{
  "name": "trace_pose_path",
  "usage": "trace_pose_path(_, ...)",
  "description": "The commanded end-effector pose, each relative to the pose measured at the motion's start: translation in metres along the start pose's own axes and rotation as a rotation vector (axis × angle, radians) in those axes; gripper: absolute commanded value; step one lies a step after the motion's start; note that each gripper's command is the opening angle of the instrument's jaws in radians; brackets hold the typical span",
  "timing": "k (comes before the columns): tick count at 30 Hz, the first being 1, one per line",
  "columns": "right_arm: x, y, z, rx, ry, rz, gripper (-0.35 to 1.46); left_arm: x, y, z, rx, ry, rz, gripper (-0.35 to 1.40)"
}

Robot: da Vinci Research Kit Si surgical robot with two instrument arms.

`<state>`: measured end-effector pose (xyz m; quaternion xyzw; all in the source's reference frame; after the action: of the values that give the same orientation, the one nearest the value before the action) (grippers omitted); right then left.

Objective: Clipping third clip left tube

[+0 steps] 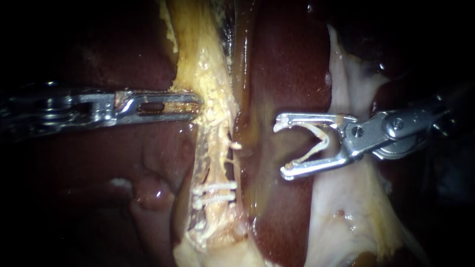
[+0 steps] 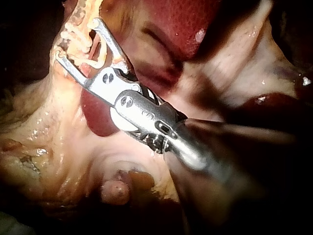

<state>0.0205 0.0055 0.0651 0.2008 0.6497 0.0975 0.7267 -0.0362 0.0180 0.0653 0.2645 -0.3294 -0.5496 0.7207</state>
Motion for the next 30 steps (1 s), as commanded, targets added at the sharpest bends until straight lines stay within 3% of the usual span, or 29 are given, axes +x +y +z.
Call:
trace_pose_path(1,0.0000,-0.0001,0.0000,-0.001,0.000,0.000,0.60,0.0000,0.0000,0.0000,0.000,0.000,0.000,-0.35)
trace_pose_path(2,0.0000,-0.0002,0.0000,-0.001,-0.003,-0.001,0.60,-0.0001,0.0000,-0.0001,0.000,0.001,0.000,-0.35)
trace_pose_path(6,-0.0008,-0.0013,0.0008,0.037,-0.044,0.158,0.59,-0.0016,0.0001,-0.0017,0.005,0.007,-0.004,-0.35)
trace_pose_path(9,-0.0019,-0.0018,0.0024,0.065,-0.046,0.280,0.58,-0.0035,0.0002,-0.0038,0.002,-0.022,-0.012,-0.35)
trace_pose_path(14,-0.0044,-0.0018,0.0067,0.093,-0.050,0.382,0.58,-0.0061,0.0003,-0.0071,0.002,-0.068,-0.026,-0.35)
trace_pose_path(20,-0.0071,-0.0005,0.0104,0.091,-0.055,0.416,0.58,-0.0069,-0.0010,-0.0091,0.003,-0.087,-0.015,-0.35)
trace_pose_path(30,-0.0104,0.0026,0.0118,0.079,-0.058,0.445,0.58,-0.0065,-0.0013,-0.0103,0.006,-0.091,-0.011,-0.35)
